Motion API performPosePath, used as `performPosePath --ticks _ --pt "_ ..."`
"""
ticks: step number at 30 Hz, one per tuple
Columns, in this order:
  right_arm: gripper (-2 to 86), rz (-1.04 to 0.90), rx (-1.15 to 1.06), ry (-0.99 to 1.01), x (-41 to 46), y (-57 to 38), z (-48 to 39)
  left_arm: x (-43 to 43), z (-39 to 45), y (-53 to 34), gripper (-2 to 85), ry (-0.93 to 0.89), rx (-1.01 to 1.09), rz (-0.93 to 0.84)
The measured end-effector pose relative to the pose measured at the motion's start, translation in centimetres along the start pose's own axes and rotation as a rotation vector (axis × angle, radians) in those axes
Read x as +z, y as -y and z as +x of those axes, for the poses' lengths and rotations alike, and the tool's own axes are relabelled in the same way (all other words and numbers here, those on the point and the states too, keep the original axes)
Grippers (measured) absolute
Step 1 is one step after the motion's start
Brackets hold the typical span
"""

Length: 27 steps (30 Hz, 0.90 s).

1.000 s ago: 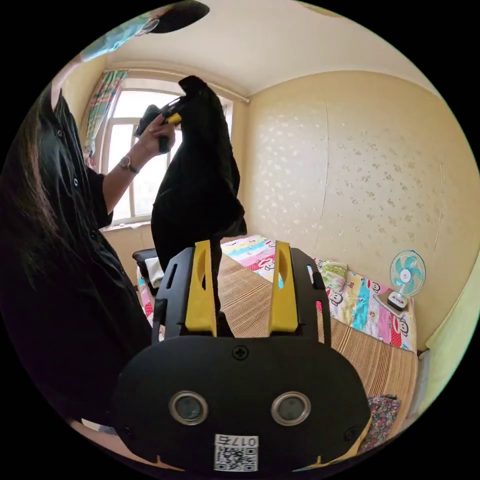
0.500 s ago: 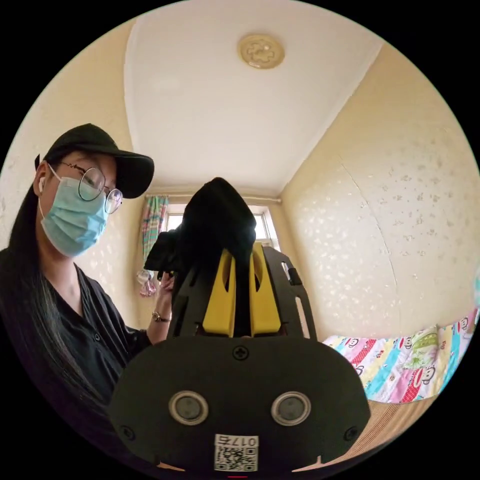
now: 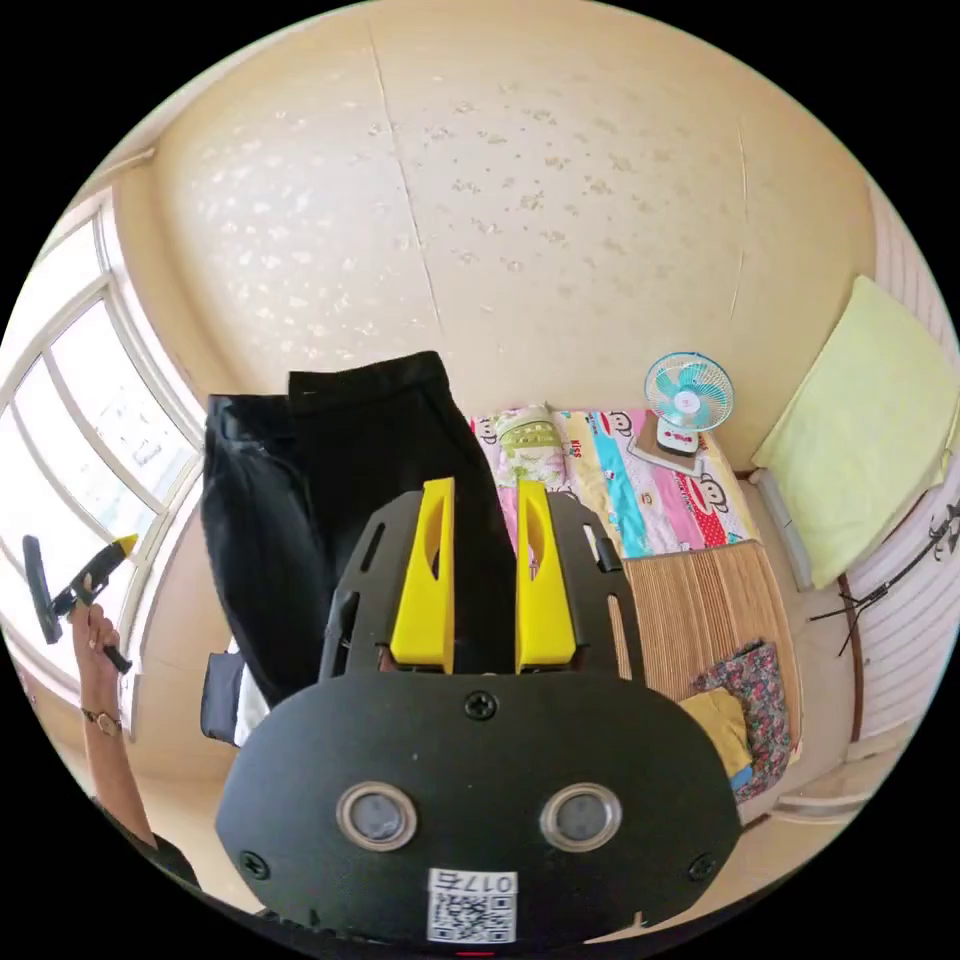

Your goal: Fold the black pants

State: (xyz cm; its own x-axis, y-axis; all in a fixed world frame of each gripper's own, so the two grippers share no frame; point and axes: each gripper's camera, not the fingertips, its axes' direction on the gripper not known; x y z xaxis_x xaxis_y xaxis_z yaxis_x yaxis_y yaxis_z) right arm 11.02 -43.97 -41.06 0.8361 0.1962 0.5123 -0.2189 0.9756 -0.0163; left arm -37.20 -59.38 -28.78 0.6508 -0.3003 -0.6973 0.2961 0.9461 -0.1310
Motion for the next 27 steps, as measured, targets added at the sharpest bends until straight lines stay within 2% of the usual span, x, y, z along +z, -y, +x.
performPosePath --ticks 3,7,10,13,16,20,21,23,26,27 --pt "8.2 -0.121 -0.058 0.013 7.2 -6.8 3.7 9.0 -6.0 -6.6 9.5 0.016 0.013 -0.183" --pt "7.9 -0.52 -0.061 -0.029 18.5 -19.7 8.7 21.3 -15.0 -19.1 9.7 0.026 -0.117 -0.61" --pt "8.1 -0.736 0.003 -0.006 22.8 -27.8 10.9 26.1 -18.9 -27.0 9.7 -0.036 -0.165 -0.797" --pt "8.9 -0.881 0.032 -0.004 24.9 -32.3 11.2 29.0 -20.7 -31.9 9.9 -0.116 -0.17 -0.878" --pt "9.4 -0.947 0.05 -0.031 25.7 -34.1 11.1 31.2 -20.8 -34.5 10.0 -0.214 -0.111 -0.899" --pt "9.6 -1.0 0.178 -0.068 25.7 -33.2 12.7 34.0 -20.2 -36.7 10.0 -0.135 0.026 -0.987" --pt "9.6 -1.002 0.2 -0.063 25.6 -32.9 13.0 34.4 -20.4 -36.5 8.4 -0.067 0.063 -0.975" --pt "9.4 -1.001 0.246 -0.041 24.6 -31.3 13.7 34.7 -21.6 -35.5 5.5 -0.057 0.073 -0.985" --pt "9.3 -0.996 0.247 -0.06 22.8 -29.3 14.4 35.6 -25.5 -32.7 1.7 -0.309 -0.026 -1.117" --pt "9.3 -0.999 0.252 -0.063 22.5 -29.0 14.6 35.4 -27.6 -31.3 0.6 -0.529 -0.129 -1.142"
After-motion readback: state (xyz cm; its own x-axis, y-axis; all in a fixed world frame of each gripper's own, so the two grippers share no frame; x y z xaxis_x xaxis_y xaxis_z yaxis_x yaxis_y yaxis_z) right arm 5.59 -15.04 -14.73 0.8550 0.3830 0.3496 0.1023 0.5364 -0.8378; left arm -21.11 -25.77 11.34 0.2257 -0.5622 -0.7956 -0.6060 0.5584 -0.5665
